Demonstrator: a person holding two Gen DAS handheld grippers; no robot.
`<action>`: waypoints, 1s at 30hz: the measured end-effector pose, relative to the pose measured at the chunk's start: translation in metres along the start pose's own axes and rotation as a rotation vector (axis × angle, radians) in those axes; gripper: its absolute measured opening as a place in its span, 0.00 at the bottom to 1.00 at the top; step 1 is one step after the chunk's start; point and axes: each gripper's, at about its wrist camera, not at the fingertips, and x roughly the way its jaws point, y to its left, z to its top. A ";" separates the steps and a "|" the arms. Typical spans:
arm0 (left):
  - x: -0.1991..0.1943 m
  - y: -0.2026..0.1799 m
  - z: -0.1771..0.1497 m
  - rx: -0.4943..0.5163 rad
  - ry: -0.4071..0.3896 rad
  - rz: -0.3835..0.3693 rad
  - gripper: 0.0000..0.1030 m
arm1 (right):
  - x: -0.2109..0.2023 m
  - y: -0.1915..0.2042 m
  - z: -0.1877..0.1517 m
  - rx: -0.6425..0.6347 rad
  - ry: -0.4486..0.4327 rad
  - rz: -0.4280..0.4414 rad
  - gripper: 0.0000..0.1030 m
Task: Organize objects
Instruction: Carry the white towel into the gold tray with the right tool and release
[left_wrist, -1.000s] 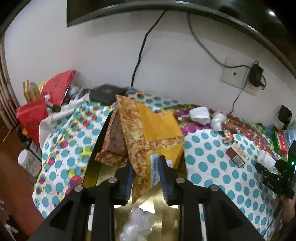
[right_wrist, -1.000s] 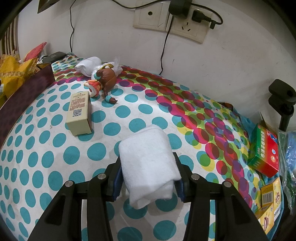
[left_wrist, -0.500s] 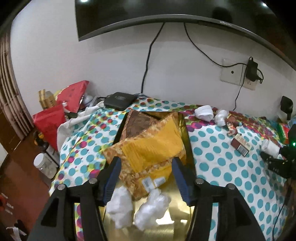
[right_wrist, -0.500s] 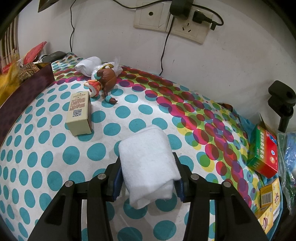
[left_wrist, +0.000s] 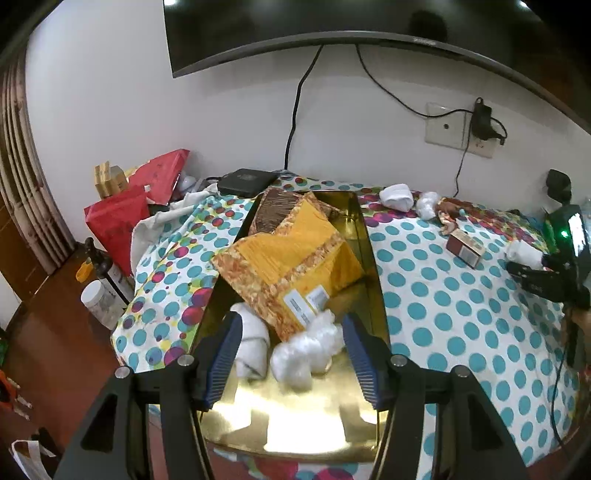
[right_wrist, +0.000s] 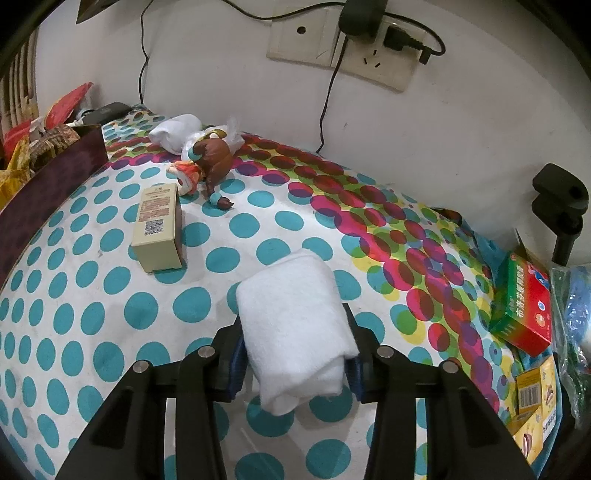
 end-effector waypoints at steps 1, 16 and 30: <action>-0.003 -0.001 -0.002 0.013 -0.002 0.005 0.57 | 0.000 0.000 0.000 -0.003 -0.002 -0.010 0.40; -0.027 0.029 -0.043 -0.047 -0.011 -0.038 0.59 | -0.001 0.008 0.000 -0.046 -0.003 -0.066 0.40; -0.032 0.032 -0.056 -0.042 -0.037 -0.058 0.59 | -0.039 0.021 0.015 0.110 -0.039 0.033 0.40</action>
